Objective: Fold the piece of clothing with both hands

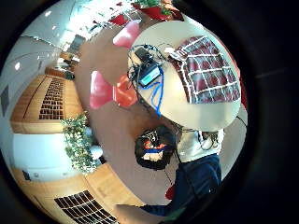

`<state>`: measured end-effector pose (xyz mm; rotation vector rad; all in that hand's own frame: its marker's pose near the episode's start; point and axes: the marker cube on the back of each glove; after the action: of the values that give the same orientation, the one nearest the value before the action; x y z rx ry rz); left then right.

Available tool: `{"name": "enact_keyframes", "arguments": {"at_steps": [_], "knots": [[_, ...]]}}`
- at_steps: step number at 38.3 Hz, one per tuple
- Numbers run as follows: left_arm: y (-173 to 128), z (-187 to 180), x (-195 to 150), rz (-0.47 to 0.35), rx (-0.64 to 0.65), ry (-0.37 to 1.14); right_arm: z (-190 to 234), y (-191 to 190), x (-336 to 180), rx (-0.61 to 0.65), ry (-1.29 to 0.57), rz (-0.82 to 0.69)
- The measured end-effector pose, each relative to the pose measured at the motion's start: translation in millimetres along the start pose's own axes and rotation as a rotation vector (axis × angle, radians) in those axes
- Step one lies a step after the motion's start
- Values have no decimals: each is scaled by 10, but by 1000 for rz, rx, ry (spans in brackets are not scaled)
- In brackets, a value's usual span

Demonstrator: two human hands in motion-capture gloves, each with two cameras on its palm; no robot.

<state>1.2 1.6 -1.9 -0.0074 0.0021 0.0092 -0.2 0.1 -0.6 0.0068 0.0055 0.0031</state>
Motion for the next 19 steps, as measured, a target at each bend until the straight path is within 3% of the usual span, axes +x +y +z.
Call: {"name": "enact_keyframes", "arguments": {"at_steps": [19], "knots": [[-40,94,70,54,-8,109,-257,117,-74,-25,-43,-17]]}}
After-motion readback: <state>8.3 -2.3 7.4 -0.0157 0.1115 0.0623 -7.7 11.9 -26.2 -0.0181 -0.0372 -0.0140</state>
